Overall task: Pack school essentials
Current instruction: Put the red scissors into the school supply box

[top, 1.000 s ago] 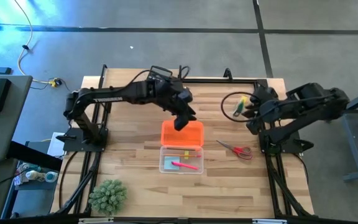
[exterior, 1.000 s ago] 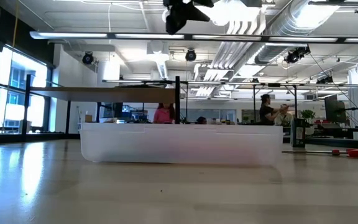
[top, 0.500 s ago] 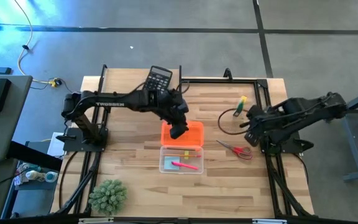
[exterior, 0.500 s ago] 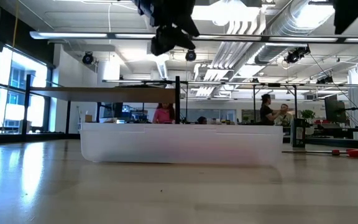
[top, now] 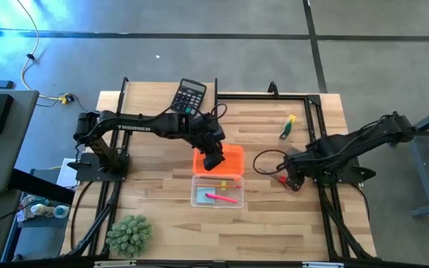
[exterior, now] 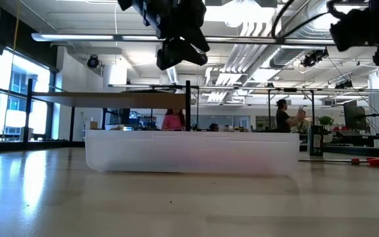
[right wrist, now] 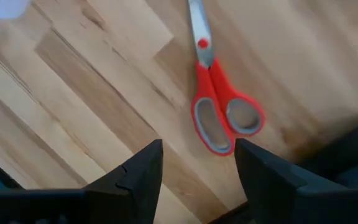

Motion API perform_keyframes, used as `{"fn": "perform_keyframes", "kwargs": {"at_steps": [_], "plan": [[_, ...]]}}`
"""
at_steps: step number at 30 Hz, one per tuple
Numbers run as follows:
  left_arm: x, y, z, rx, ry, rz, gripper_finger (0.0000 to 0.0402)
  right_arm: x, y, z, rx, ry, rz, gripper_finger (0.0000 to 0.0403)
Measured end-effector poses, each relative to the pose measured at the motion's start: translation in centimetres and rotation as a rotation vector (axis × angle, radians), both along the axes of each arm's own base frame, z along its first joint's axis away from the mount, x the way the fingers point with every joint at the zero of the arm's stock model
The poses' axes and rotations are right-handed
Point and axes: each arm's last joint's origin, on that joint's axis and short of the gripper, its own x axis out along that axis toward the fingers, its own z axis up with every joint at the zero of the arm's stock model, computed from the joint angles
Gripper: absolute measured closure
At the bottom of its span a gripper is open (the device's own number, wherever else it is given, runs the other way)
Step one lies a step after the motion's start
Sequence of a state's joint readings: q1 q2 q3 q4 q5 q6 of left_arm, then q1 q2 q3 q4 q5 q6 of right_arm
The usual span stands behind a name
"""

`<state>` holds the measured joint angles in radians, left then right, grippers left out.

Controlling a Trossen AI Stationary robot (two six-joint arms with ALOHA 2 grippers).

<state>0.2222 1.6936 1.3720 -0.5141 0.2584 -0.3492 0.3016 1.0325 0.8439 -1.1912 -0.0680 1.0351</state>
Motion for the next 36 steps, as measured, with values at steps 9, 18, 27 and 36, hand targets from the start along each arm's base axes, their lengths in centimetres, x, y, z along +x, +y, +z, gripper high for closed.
{"fn": "perform_keyframes", "kwargs": {"at_steps": [9, 18, 27, 36], "plan": [[0.0, 0.0, 0.0, -0.004, 0.000, 0.005, 0.0271, 0.1, 0.4, -4.1, 0.097, -0.004, -0.062, 0.0213], [0.0, 0.0, 0.0, -0.001, 0.000, 0.006, 0.0271, 0.0, 1.1, -6.4, 0.076, 0.014, -0.022, 0.0215], [0.0, 0.0, 0.0, 0.001, -0.001, 0.005, 0.0271, 0.8, 2.1, -7.8, 0.063, 0.041, 0.032, 0.0215], [0.0, 0.0, 0.0, 0.000, -0.001, 0.006, 0.0271, 1.1, 2.6, -8.7, 0.042, 0.093, 0.057, 0.0215]]}}
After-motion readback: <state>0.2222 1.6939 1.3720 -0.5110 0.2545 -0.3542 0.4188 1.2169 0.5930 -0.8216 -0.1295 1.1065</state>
